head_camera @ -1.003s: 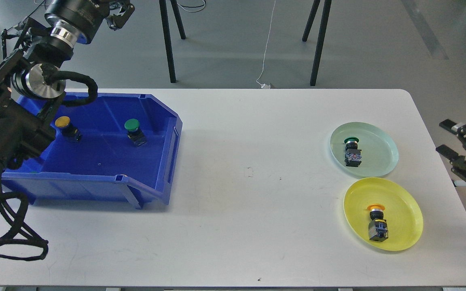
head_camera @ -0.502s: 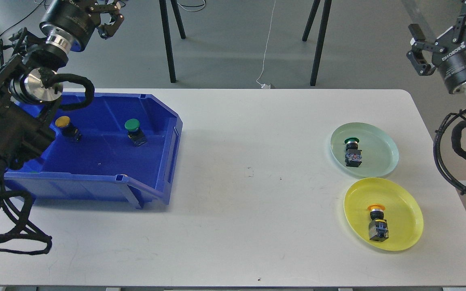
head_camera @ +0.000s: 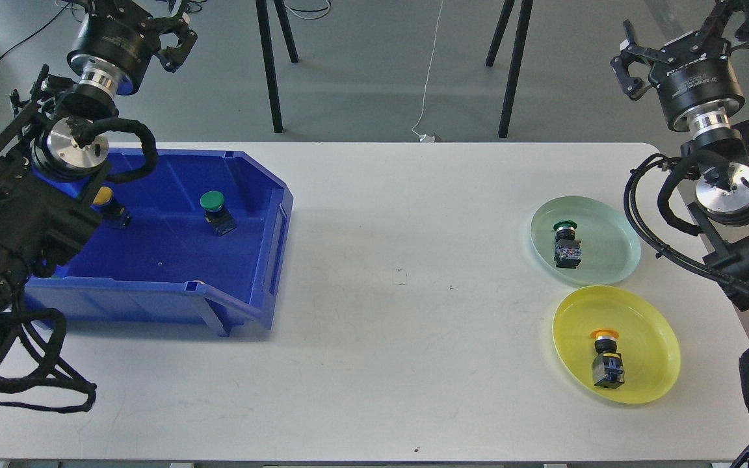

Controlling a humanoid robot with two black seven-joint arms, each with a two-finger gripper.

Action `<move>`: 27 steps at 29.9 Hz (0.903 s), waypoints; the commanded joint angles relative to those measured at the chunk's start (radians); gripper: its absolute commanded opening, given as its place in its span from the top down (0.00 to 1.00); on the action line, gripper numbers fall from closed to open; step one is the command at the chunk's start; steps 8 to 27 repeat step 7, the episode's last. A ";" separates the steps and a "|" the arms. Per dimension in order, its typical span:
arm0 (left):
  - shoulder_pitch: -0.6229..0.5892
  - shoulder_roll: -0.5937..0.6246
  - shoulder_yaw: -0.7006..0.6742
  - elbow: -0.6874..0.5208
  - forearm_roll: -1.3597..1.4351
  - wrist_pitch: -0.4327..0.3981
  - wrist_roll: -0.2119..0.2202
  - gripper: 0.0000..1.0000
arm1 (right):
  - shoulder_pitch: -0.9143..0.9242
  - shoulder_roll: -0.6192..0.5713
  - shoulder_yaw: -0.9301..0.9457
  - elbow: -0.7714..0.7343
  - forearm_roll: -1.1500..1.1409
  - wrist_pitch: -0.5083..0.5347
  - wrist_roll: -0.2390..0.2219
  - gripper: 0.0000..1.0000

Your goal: Pass button and place on color plate

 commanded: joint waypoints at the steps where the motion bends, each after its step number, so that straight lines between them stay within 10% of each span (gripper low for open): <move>1: 0.004 -0.002 0.000 0.000 -0.010 0.000 -0.002 0.01 | 0.032 0.036 -0.011 -0.052 0.002 -0.012 0.001 0.01; 27: 0.016 -0.009 0.000 0.000 -0.027 -0.002 -0.002 0.01 | 0.044 0.048 -0.015 -0.043 -0.001 -0.003 0.010 0.01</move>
